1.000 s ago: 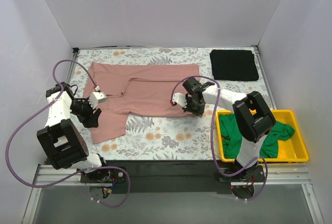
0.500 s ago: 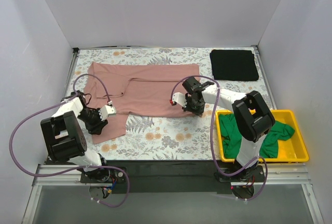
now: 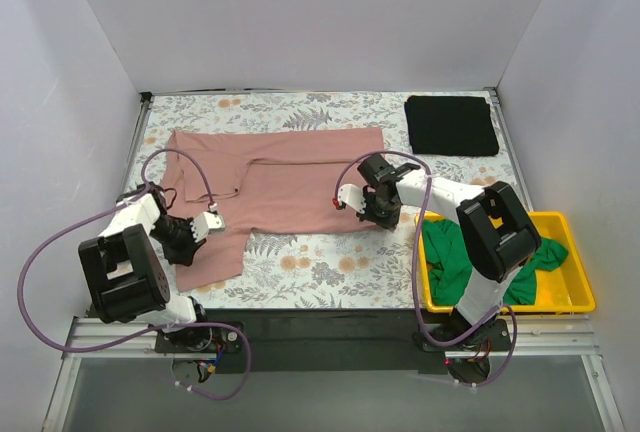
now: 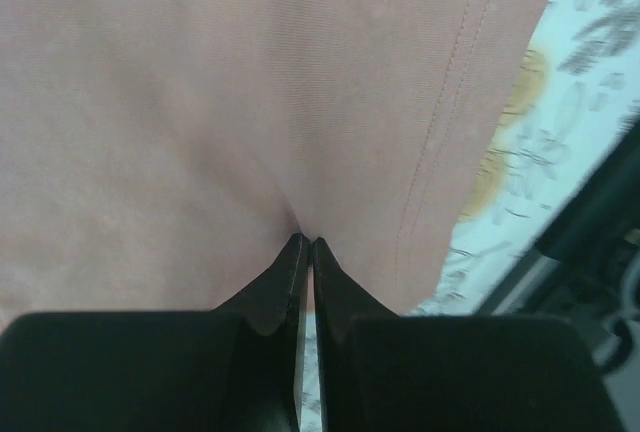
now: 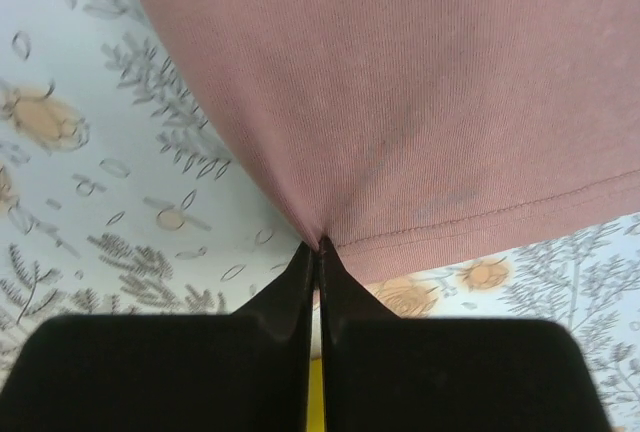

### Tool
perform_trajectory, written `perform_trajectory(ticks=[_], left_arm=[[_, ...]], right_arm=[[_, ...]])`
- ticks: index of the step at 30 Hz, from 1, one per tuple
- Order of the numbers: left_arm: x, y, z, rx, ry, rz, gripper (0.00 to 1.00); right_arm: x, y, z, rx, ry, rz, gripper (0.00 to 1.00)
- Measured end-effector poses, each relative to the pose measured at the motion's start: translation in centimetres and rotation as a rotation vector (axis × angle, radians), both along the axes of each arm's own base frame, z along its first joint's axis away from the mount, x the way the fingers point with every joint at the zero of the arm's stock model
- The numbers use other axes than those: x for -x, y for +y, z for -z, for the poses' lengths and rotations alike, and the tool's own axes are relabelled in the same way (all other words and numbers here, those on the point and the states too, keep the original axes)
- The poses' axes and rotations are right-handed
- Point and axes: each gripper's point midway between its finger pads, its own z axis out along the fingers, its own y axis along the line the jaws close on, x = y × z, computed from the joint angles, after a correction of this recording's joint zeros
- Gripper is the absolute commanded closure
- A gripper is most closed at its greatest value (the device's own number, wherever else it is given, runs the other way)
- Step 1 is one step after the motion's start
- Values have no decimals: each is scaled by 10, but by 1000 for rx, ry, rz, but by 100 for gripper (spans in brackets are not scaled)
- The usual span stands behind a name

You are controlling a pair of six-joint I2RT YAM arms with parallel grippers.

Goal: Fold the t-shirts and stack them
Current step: Fold the tshirt

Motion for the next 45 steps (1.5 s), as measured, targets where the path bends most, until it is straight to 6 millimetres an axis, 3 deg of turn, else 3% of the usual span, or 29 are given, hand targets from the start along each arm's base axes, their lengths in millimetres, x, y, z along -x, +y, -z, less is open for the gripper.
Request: perform_trajectory(ticks=[2,4,11,19,24,31,36,40,45], left_arm=[[12,-2,-7,29,50,-22,100],[11,-2,-20,54,55,-48,100],[-45,5,-82,117,-112,-111,100],[-92,2,-118,212,-179,-184,100],[-137,0,-132,241,-232,-238,100],[-197,-13,-127,249,-269,-267,100],[-237,-4,-115,234,-282,-309,100],[-253,1,-103,219,-277,-324,100],[-262,-5,-94,202,-270,-316,100]], right_arm=[[10,-6,0,4,17,-1,99],[18,-11,-1,12,38,-1,99],[20,-12,-14,5,50,4,99],[-35,-8,-56,-54,-61,46,99],[-68,-11,-60,-53,-89,55,99],[-104,-11,-46,-24,-80,44,99],[-131,-10,-38,-5,-97,31,99],[-142,-13,-31,11,-100,28,99],[-142,-21,-25,28,-81,27,99]])
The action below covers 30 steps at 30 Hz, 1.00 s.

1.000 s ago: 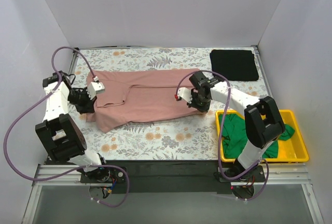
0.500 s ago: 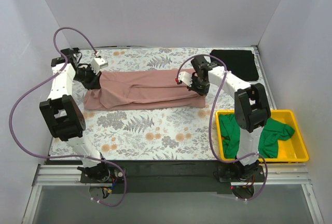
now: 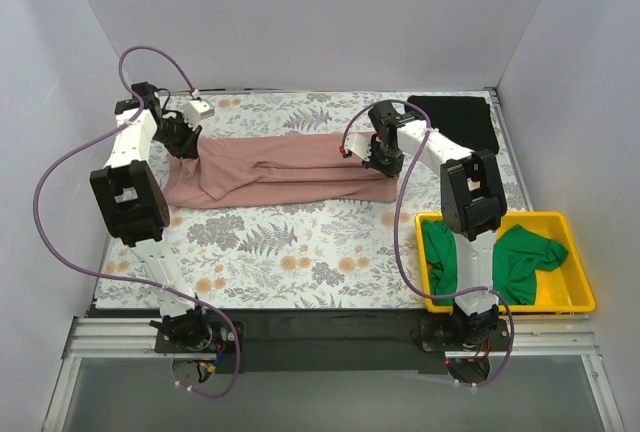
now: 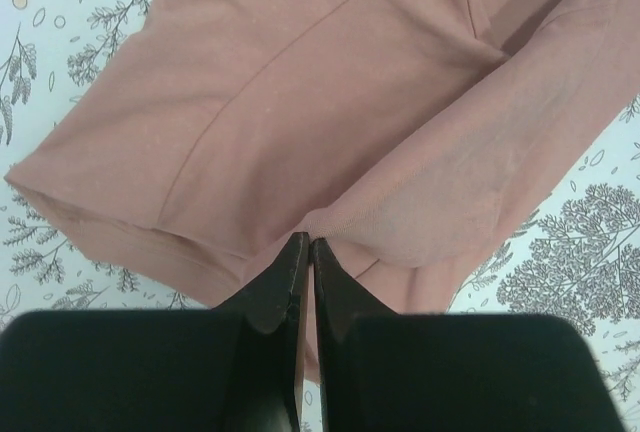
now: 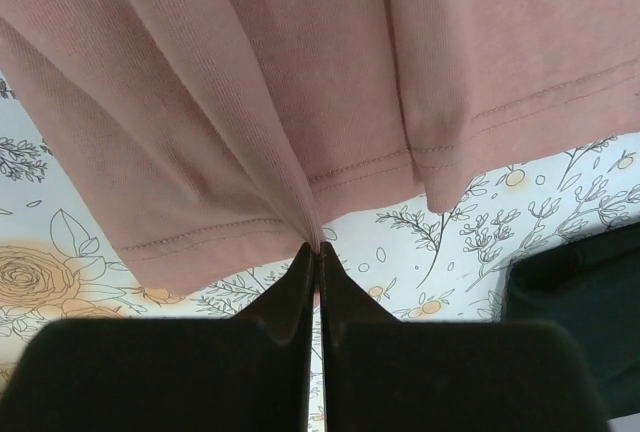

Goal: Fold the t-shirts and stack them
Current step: Fold the tshirt

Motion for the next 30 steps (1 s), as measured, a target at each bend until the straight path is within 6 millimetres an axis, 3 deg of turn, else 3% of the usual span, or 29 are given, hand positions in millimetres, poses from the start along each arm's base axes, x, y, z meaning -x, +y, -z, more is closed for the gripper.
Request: perform_trajectory(ticks=[10,19,20,22,23,26,27,30], left_arm=[[-21,-2,10,-21,-16,-10,100],[-27,3,15,-42,-18,-26,100],[-27,3,15,-44,-18,-28,98],[-28,4,15,-47,-17,-37,82],[-28,5,15,-47,-15,-48,75],[-28,9,12,-34,-3,-89,65],[-27,11,9,-21,2,-109,57],[-21,24,-2,39,24,-180,52]], right_arm=[[-2,-5,12,11,26,13,99],[-17,0,5,4,-8,16,97],[-18,0,4,2,-13,17,80],[-20,1,1,0,-21,26,67],[-22,1,0,0,-25,28,54],[-22,-1,-1,-7,-24,50,43],[-22,-2,-1,-12,-18,62,42],[-17,-11,-3,-54,32,131,41]])
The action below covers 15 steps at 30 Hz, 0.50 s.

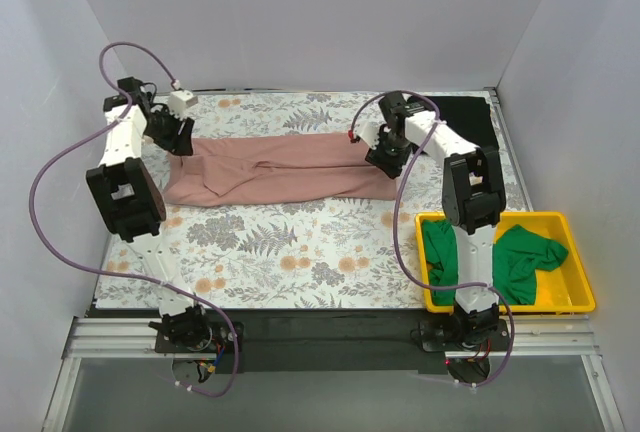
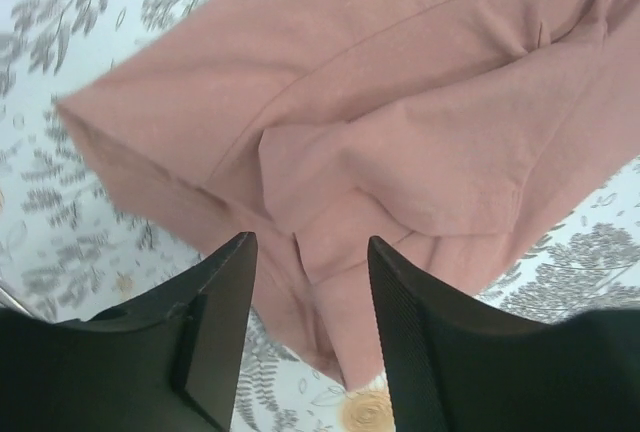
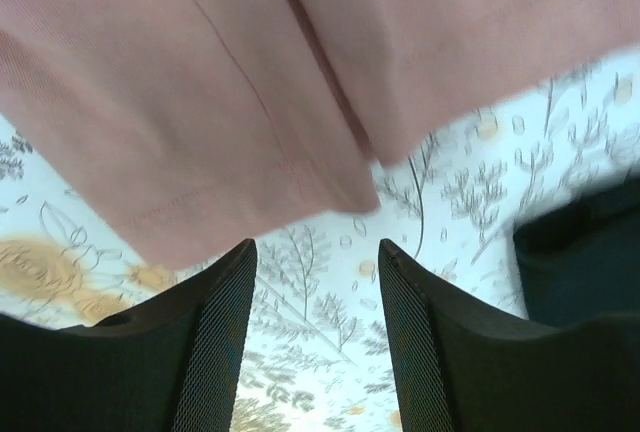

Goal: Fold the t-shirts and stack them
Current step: Fold the tshirt

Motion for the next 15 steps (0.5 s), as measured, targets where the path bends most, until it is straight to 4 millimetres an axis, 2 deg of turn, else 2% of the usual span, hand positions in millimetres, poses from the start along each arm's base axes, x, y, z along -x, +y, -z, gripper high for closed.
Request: perform_trajectory(ticks=[4,7,9,11,15], left_arm=[[27,29,-1,109,68,-138,48],[67,44,15,182,168,-256,46],[86,42,26,210,220,-301,46],[99,32,34,238,278,-328,45],[101,21,41,261,314,-357,43]], right_arm=[[5,-20,-13,-133,90,180,41],[14,-36,-20,-234,170,321,42],[18,-44,-22,-284,214,405,42],[24,-45,-22,-317,257,460,42],[32,-30,-19,-362,326,503,42]])
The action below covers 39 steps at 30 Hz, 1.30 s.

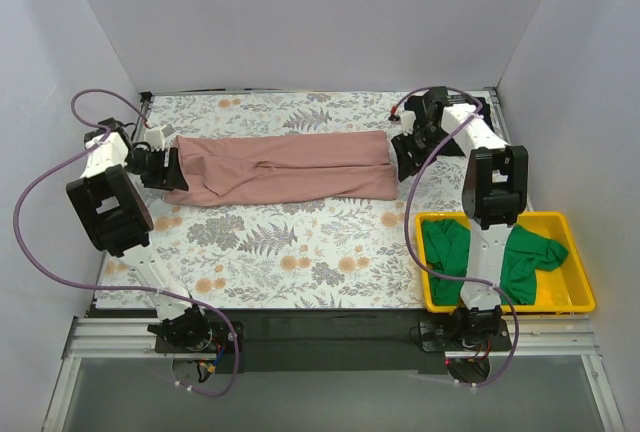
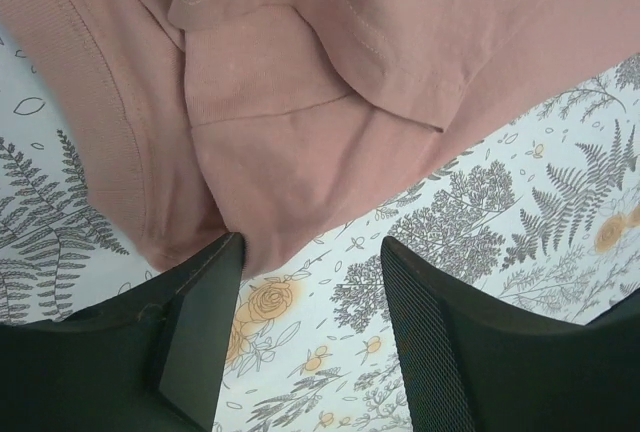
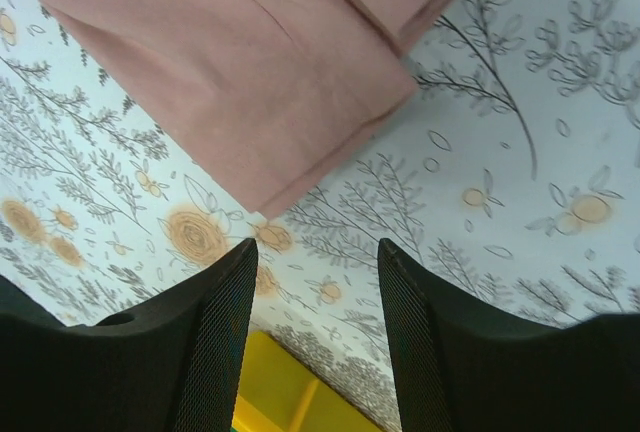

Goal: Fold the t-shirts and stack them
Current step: Fold the tshirt

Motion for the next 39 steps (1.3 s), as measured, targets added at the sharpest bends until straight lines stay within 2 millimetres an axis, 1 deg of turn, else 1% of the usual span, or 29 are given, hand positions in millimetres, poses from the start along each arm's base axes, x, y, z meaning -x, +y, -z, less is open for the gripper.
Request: perform_trajectory(ticks=[3,4,9,11,15,19,20,26,28,31,32,33,34,36,37,38,39], left_arm=[[-3,-2,1,3,1,-22,41],[-4,-1,2,1,0,-28,37],[-7,4,3,-18,1,-56,36],[-8,6,3,-28,0,-61,36],[-10,9,4,-46,-1,-73,36],[-12,11,6,-53,-2,-80,41],[-12,11,6,-54,0,-80,43],[-12,11,6,-52,1,-84,46],[-12,10,6,-52,1,-84,46],[-12,10,7,-52,0,-84,50],[-13,10,7,-52,-1,-83,51],[-13,10,7,-52,-1,-83,54],[-13,10,7,-51,0,-84,57],[-12,10,8,-49,1,-83,61],[-12,9,8,-47,3,-83,62],[-12,9,9,-47,5,-82,60],[-12,9,11,-45,9,-82,57]], right_arm=[[5,10,7,-28,45,13,42],[6,12,10,-33,59,18,42],[18,16,33,-36,154,51,42],[22,17,35,-41,178,62,42],[23,18,35,-42,187,75,43],[23,18,35,-43,191,79,45],[23,18,36,-43,193,80,46],[25,23,37,-59,213,89,54],[27,26,38,-65,221,89,57],[29,31,39,-78,234,86,67],[29,32,40,-81,239,87,74],[30,34,41,-86,246,86,78],[31,34,42,-86,251,89,87],[31,35,43,-87,258,94,96],[31,35,43,-87,259,94,99],[31,35,43,-86,259,94,99],[31,35,44,-84,259,95,99]])
